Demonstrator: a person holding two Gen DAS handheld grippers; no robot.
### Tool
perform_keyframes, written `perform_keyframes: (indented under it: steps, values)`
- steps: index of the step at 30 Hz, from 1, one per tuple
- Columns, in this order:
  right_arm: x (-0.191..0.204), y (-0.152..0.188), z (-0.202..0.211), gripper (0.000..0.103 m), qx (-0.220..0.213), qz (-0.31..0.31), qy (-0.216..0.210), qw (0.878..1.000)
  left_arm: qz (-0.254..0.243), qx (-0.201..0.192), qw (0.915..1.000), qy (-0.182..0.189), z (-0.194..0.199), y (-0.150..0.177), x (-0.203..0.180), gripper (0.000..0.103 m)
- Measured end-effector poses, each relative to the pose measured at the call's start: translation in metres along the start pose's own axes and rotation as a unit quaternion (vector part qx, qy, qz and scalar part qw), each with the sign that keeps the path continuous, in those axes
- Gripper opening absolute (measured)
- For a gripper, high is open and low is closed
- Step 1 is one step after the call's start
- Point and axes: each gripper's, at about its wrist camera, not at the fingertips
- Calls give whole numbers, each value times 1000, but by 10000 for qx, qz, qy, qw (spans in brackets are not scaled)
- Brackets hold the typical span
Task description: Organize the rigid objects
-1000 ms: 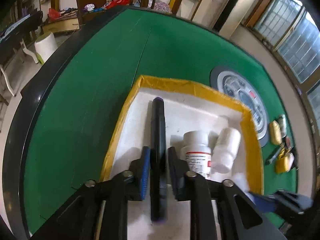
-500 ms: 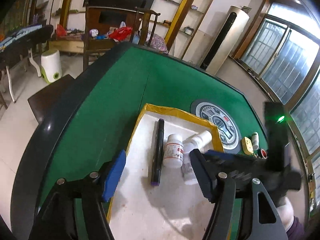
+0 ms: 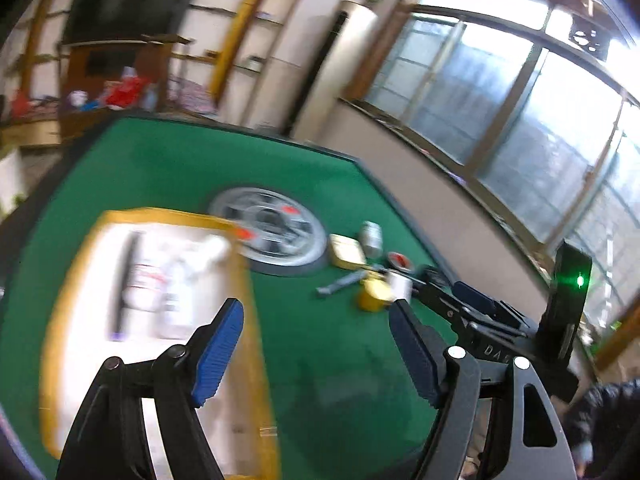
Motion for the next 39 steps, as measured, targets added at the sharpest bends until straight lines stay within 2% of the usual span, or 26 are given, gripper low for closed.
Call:
perform_keyframes:
  steps: [3, 7, 10, 16, 23, 27, 29, 31, 33, 37, 39]
  values:
    - [-36, 7, 18, 80, -138, -49, 454, 9989, -208, 178, 9996, -110, -18, 4, -27, 78]
    - [-81, 18, 43, 83, -383, -494, 596, 9963, -292, 422, 9986, 126, -25, 13, -60, 78]
    - [-93, 24, 52, 84, -490, -540, 710, 9948, -509, 431, 9977, 136, -16, 18, -81, 78]
    - [-100, 31, 80, 88, -798, -604, 591, 9932, -834, 168, 9963, 111, 19, 19, -111, 79]
    - [-93, 34, 110, 89, -1041, -447, 607, 9917, -1011, -304, 9944, 50, 65, 15, -117, 79]
    - [-89, 21, 136, 89, -1230, -286, 613, 9901, -1100, -522, 9925, 105, 97, 1, -121, 79]
    - [-89, 4, 154, 89, -1350, -283, 481, 9893, -1193, -655, 9907, -9, 113, -8, -124, 79]
    - [-91, -21, 177, 89, -1418, -308, 168, 9893, -1323, -883, 9867, -335, 139, -24, -129, 79]
    - [-93, -46, 197, 95, -1472, -391, -166, 9882, -1361, -1074, 9830, -610, 160, -38, -131, 79]
    - [-96, -103, 231, 96, -1479, -499, -583, 9860, -1474, -1468, 9682, -1394, 208, -72, -139, 79]
    - [-96, -129, 241, 96, -1369, -559, -764, 9860, -1485, -1639, 9604, -1695, 228, -86, -141, 83]
Point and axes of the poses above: each gripper's, at about its wrist camera, not at the fingertips, and z roughly against the way its jaws point, x to its left, y to its underside, and after that the axes turned 5 degrees about y, right-handed
